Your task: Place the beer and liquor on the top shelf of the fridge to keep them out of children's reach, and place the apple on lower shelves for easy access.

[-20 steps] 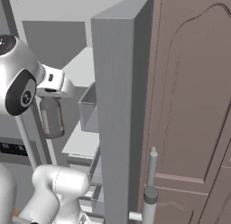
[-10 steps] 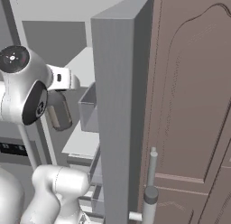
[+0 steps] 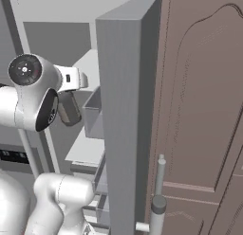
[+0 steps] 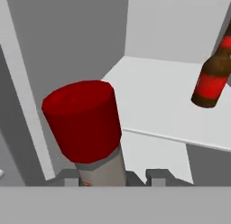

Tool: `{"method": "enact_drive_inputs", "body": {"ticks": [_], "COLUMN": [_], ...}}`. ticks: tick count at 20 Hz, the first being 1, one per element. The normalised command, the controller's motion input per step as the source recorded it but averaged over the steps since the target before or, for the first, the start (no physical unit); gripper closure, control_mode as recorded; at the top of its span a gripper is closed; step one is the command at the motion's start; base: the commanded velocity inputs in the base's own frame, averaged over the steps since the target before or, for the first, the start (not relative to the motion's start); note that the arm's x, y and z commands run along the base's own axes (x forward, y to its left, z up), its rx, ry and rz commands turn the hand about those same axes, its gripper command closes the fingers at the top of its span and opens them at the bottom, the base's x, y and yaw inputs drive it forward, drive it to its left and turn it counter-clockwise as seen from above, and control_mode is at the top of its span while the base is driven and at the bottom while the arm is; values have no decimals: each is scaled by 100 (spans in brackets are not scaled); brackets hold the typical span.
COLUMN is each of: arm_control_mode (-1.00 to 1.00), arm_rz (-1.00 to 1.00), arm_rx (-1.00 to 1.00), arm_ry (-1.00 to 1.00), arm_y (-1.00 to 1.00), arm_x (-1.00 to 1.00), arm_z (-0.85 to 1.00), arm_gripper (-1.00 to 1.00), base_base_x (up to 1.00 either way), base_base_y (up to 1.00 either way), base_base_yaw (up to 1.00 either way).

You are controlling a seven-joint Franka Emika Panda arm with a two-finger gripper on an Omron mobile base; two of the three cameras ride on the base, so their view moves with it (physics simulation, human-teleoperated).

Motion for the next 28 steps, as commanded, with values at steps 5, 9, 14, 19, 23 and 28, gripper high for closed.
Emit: {"method": "enact_drive_inputs", "body": {"ticks": [5,9,14,19,23,28], "arm_control_mode": [-100,-100,-100,-100,-100,-100], "arm_rz": [-1,-1,0,0,0,0], "arm_rx": [6,10,9,8,5,0], "arm_ry": [0,0,-6,-11,-10,-1], "arm_y": [0,0,0,-3,-2,-2], "arm_x": [37,40,44,52,55,53], "arm_z": [44,44,17,1,0,-5], "arm_gripper": [100,100,100,100,100,100], "base_base_x": [0,0,0,0,0,0], "base_base_y": [0,0,0,0,0,0], "base_base_yaw": [0,0,0,0,0,0]}}
